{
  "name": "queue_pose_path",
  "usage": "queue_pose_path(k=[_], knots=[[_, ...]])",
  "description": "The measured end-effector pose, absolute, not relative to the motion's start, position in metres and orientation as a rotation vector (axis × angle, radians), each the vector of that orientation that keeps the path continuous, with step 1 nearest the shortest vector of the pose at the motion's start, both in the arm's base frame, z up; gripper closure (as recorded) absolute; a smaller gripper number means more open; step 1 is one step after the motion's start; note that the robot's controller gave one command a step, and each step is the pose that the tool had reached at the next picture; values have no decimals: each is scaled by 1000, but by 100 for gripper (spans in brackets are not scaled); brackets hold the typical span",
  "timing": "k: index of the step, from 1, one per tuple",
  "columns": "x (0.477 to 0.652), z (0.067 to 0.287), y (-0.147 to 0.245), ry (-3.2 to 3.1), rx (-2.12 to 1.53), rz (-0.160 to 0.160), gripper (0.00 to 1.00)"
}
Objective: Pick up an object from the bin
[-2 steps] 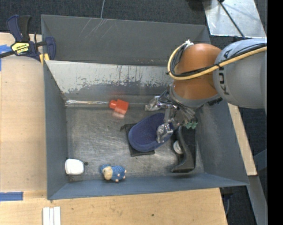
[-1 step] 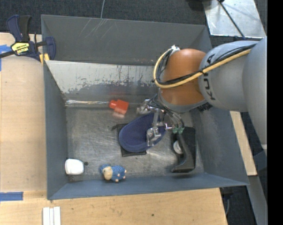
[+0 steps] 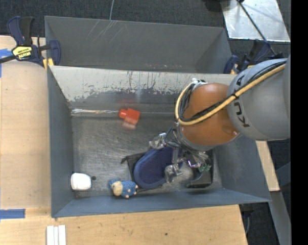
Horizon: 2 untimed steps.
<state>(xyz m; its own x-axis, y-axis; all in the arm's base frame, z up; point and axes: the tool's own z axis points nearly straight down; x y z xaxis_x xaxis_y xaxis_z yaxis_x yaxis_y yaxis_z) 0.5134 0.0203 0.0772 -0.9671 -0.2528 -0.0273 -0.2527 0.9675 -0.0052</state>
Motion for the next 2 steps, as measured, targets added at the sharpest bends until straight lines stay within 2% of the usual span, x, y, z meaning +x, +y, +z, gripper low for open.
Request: queue_pose_path(k=[1,2], knots=[[518,81,20,3101,-396,-2,0],[545,75,17,3022,-862,2,0]])
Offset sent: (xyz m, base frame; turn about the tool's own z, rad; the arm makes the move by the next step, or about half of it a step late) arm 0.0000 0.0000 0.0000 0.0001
